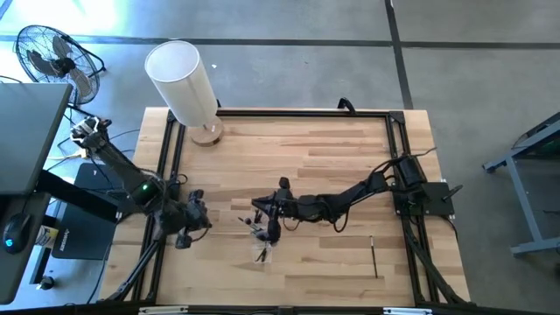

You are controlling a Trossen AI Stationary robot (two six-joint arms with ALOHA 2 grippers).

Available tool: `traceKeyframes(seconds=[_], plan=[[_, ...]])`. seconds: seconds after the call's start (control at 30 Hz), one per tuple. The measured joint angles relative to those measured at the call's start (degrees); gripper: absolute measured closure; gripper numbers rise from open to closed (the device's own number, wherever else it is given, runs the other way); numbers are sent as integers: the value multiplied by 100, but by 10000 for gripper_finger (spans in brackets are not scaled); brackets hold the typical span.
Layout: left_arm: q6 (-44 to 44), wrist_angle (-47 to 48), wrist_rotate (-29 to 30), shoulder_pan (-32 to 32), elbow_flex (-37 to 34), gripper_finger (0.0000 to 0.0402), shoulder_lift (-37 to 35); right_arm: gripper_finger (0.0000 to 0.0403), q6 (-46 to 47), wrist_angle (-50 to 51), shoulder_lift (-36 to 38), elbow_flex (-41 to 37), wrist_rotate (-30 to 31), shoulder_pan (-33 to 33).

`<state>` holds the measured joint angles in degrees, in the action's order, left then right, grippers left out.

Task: Put items in baskets/containers
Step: Put the foundation brush into the transparent organizer

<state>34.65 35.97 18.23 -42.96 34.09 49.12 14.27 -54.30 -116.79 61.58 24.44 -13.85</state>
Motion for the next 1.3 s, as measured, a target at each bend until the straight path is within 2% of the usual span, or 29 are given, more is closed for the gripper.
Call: traceKeyframes(seconds=[0.1,0.3,0.4,0.5,0.57,0.67,0.77,0.9,0.97,1.03,1.13,1.23,1.3], plan=[[-758,-97,-223,644,0,401,-189,356,116,-35,0,2,-184,0],[-2572,-653,-1062,2142,2,401,-840,313,115,6,3,2,-253,0],[-3103,-689,-1437,2989,-52,401,-1288,301,115,2,40,2,-255,0],[-3300,-953,-2119,3793,-432,401,-1806,298,115,-28,161,2,-290,-4],[-3237,-1158,-2430,4232,-819,401,-2399,297,87,18,304,3,-348,-4],[-2939,-1705,-2616,4655,-1392,401,-3194,297,-37,330,661,7,-368,-4],[-2687,-1540,-2694,4814,-1825,401,-3962,297,-262,893,1138,9,-330,-4],[-2539,-1655,-2774,4822,-2201,402,-4923,297,-90,2143,1834,19,-197,-4],[-2538,-1699,-2674,4822,-2291,401,-4872,298,287,3091,2214,85,11,-9],[-2582,-1686,-2554,4822,-2331,401,-4815,303,869,4155,2545,244,259,-19],[-2544,-2561,-2537,4818,-2613,401,-4754,323,1944,6134,2951,654,436,-17],[-2540,-2979,-2545,4822,-2926,401,-4872,355,3111,8136,3077,1279,345,-3],[-2502,-3298,-2551,4822,-3128,401,-4881,382,3778,9452,3068,1690,77,-2]])
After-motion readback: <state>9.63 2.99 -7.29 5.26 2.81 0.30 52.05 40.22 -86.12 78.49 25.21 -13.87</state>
